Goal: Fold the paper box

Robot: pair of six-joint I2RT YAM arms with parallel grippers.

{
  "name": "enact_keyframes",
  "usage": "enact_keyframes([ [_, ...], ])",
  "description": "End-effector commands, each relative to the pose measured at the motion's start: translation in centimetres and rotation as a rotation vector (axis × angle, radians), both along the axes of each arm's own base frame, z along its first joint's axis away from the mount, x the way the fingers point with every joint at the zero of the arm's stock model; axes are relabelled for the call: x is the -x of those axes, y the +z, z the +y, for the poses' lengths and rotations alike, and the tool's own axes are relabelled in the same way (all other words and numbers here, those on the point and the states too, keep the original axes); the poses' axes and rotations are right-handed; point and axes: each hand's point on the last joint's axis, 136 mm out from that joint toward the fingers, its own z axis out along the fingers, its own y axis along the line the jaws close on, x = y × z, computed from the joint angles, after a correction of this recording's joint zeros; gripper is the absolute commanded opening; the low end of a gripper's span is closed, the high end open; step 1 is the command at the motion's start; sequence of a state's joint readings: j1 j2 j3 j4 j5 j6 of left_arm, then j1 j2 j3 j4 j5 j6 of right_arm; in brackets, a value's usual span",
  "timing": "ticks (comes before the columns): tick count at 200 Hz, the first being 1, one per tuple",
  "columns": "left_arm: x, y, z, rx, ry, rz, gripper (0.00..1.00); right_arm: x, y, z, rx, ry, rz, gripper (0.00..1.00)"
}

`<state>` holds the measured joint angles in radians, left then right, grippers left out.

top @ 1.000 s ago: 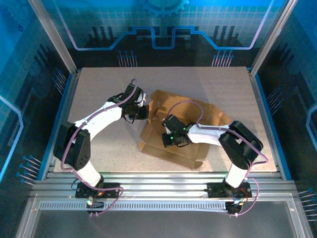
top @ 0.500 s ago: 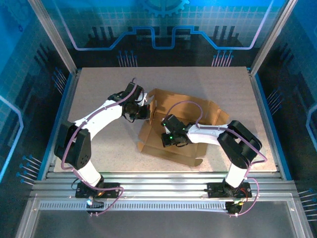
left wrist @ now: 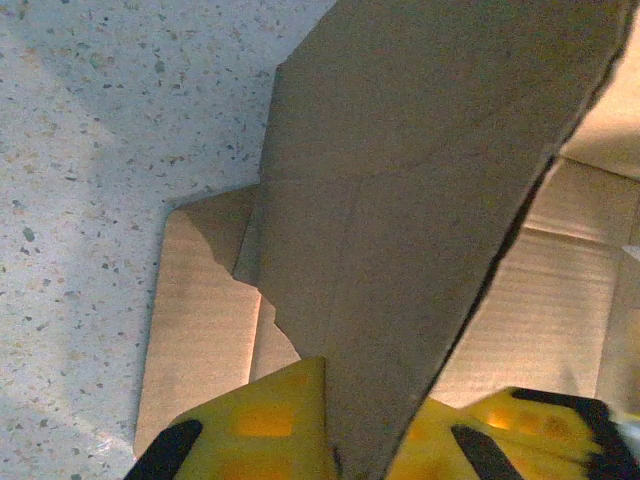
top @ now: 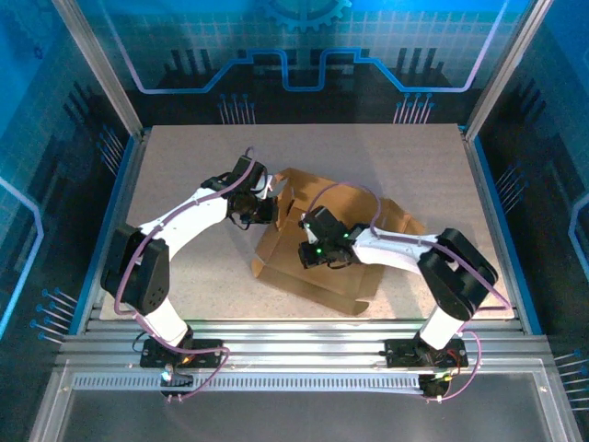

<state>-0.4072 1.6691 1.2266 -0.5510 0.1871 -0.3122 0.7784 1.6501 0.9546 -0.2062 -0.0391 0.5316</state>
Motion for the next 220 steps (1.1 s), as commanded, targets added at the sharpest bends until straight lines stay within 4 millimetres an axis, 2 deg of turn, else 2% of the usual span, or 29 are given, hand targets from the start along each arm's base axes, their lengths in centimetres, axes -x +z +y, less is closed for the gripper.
enact_keyframes([
  [1, 1.4, -1.8, 0.6, -0.053, -0.016, 0.068, 0.07, -1.3, 5.0, 0.4, -0.064, 0.041, -0.068, 0.12],
  [37, 1.1, -1.3, 0.3, -0.057, -0.053, 0.049, 0.08, -2.7, 10.6, -0.2, -0.080, 0.108, -0.154, 0.17],
  [66, 0.8, -1.2, 0.2, -0.059, -0.069, 0.035, 0.08, -4.7, 15.9, -1.1, -0.114, 0.109, -0.213, 0.22],
  [74, 0.7, -1.2, 0.1, -0.055, -0.073, 0.033, 0.08, -5.3, 17.2, -1.1, -0.112, 0.104, -0.238, 0.26],
  [92, 0.7, -0.9, -0.1, -0.042, -0.073, 0.025, 0.09, -7.1, 19.1, -1.4, -0.083, 0.052, -0.282, 0.42],
  [108, 0.7, -0.6, -0.1, -0.036, -0.070, 0.020, 0.11, -9.1, 19.8, -1.3, -0.052, 0.000, -0.291, 0.53],
  [128, 0.7, -0.4, -0.1, -0.023, -0.056, 0.022, 0.11, -11.7, 20.2, -0.8, -0.023, -0.069, -0.292, 0.60],
  [161, 0.7, -0.2, -0.7, 0.025, -0.032, 0.022, 0.14, -15.1, 19.2, 0.7, 0.006, -0.134, -0.279, 0.73],
  [188, 0.6, -0.2, -0.9, 0.054, -0.018, 0.024, 0.18, -17.0, 17.5, 1.0, 0.054, -0.179, -0.263, 0.77],
  [220, 0.5, -0.3, -0.8, 0.066, -0.020, 0.027, 0.19, -18.2, 16.9, 1.2, 0.058, -0.196, -0.267, 0.77],
])
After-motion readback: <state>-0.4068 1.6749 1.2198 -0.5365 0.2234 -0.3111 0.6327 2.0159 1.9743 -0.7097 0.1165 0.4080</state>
